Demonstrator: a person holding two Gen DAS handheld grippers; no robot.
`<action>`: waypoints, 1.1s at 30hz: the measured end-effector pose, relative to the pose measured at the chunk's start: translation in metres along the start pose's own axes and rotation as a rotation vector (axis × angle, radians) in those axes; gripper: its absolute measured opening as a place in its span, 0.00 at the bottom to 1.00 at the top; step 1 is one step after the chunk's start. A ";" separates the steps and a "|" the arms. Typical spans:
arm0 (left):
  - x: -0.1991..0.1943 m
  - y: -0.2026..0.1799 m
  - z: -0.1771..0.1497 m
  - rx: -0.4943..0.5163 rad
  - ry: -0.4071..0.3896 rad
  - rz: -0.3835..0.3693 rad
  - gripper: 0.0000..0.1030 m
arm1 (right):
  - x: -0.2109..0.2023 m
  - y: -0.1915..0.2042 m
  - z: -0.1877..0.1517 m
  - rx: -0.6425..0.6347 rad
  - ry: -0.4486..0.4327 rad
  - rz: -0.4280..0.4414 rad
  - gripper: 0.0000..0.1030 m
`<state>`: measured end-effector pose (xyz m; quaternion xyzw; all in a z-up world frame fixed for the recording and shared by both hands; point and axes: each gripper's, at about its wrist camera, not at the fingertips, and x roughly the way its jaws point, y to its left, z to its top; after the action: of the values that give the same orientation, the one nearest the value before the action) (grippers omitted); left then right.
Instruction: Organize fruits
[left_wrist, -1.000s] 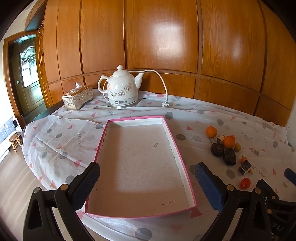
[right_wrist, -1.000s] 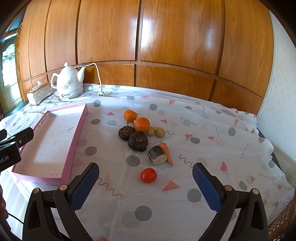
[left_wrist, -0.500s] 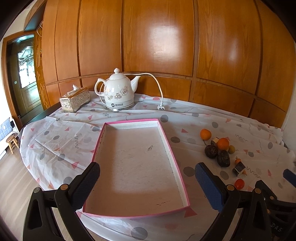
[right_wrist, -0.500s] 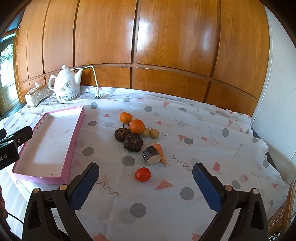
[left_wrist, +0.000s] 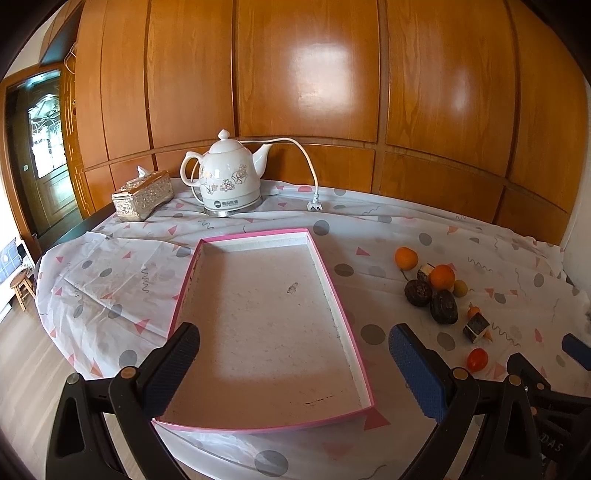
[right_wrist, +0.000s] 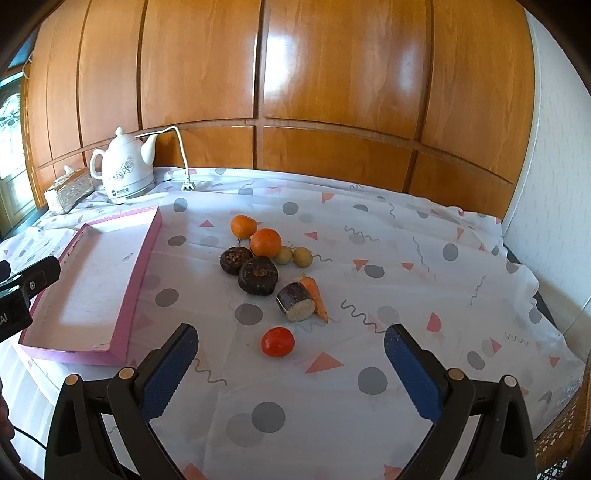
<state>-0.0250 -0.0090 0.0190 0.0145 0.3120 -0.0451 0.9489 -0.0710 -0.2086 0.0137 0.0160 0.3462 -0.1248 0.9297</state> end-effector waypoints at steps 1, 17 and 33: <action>0.001 -0.001 0.000 0.004 0.003 -0.002 1.00 | 0.002 -0.002 0.000 0.004 0.002 -0.001 1.00; 0.014 -0.033 0.001 0.071 0.071 -0.214 1.00 | 0.031 -0.068 -0.006 0.143 0.064 -0.097 0.99; 0.060 -0.115 -0.005 0.273 0.308 -0.455 0.60 | 0.063 -0.161 -0.031 0.338 0.153 -0.274 0.99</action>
<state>0.0092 -0.1278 -0.0200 0.0783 0.4384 -0.2950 0.8453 -0.0841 -0.3749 -0.0414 0.1338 0.3888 -0.3045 0.8591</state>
